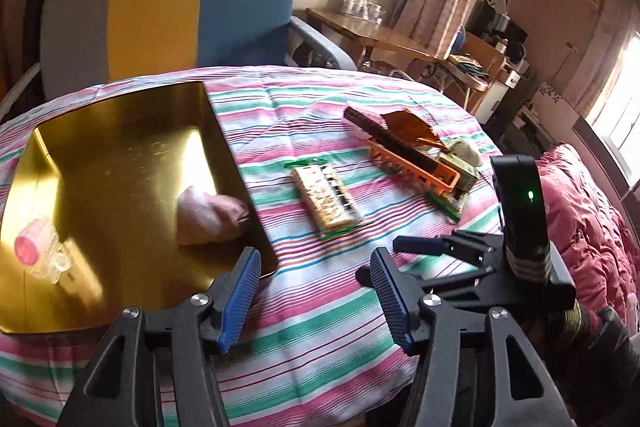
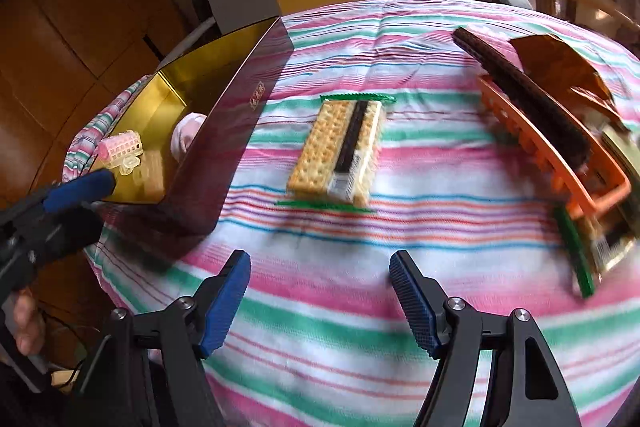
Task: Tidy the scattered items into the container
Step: 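Grasp the cracker pack with the left tool, then close the right tool on the orange rack and brown comb strip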
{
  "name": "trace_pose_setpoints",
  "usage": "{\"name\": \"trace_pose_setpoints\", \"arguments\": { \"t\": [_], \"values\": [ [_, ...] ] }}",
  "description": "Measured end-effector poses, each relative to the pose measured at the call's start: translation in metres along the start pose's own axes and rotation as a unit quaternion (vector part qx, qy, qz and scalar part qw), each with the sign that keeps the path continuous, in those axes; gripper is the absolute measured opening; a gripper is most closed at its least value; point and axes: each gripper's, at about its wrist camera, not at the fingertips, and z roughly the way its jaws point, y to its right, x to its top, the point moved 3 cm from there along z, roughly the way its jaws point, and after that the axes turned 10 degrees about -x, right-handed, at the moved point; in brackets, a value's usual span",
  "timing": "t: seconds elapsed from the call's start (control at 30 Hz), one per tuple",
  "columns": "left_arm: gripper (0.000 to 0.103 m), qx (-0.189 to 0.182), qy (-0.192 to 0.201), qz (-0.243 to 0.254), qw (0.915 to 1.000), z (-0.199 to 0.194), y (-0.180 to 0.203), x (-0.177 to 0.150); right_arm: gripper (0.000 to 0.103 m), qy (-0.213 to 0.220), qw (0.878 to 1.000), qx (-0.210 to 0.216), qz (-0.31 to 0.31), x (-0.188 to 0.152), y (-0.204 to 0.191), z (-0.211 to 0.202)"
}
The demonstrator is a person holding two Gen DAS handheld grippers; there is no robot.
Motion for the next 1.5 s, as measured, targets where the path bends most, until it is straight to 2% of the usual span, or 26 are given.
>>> {"name": "trace_pose_setpoints", "arguments": {
  "t": [0.13,0.27,0.4,0.6,0.67,0.77,0.8,0.9,1.13,1.2,1.27,1.33,1.4,1.5],
  "values": [
    [0.059,0.002,-0.024,0.011,0.9996,0.035,0.015,0.02,0.073,0.017,0.999,-0.035,0.016,-0.019,0.018,-0.02],
    [0.059,0.021,-0.054,0.013,0.9982,0.072,0.017,0.035,0.075,0.026,0.998,-0.047,0.041,-0.027,0.037,-0.025],
    [0.059,0.052,-0.083,0.007,0.9952,0.103,0.008,0.043,0.077,0.042,0.997,-0.031,0.056,-0.03,0.041,-0.025],
    [0.059,0.086,-0.111,-0.004,0.9901,0.135,-0.005,0.048,0.093,0.063,0.996,-0.004,0.066,-0.031,0.039,-0.025],
    [0.059,0.09,-0.114,-0.012,0.9893,0.14,-0.01,0.047,0.1,0.069,0.995,0.003,0.068,-0.031,0.038,-0.025],
    [0.059,0.079,-0.117,-0.034,0.9893,0.143,-0.019,0.041,0.101,0.067,0.995,0.002,0.071,-0.031,0.04,-0.026],
    [0.056,0.075,-0.118,-0.036,0.9896,0.144,-0.02,0.038,0.101,0.067,0.995,0.001,0.072,-0.03,0.041,-0.026],
    [0.055,0.076,-0.108,-0.002,0.9912,0.14,-0.012,0.027,0.1,0.065,0.995,0.0,0.075,-0.029,0.043,-0.027],
    [0.052,0.027,-0.107,0.023,0.9936,0.122,0.007,0.001,0.09,0.061,0.995,-0.002,0.081,-0.027,0.048,-0.03],
    [0.052,0.017,-0.107,0.021,0.9939,0.113,0.011,-0.008,0.09,0.052,0.996,-0.008,0.078,-0.027,0.052,-0.031],
    [0.052,0.012,-0.104,0.017,0.9943,0.107,0.016,-0.015,0.082,0.05,0.996,-0.024,0.072,-0.026,0.058,-0.035],
    [0.052,0.008,-0.102,0.012,0.9946,0.099,0.016,-0.023,0.079,0.056,0.995,-0.033,0.074,-0.02,0.067,-0.04],
    [0.051,0.01,-0.102,0.011,0.9947,0.092,0.016,-0.031,0.076,0.069,0.994,-0.052,0.07,-0.006,0.076,-0.047],
    [0.052,0.015,-0.101,0.023,0.9945,0.088,0.017,-0.037,0.065,0.084,0.991,-0.086,0.059,0.018,0.091,-0.053]
  ]
}}
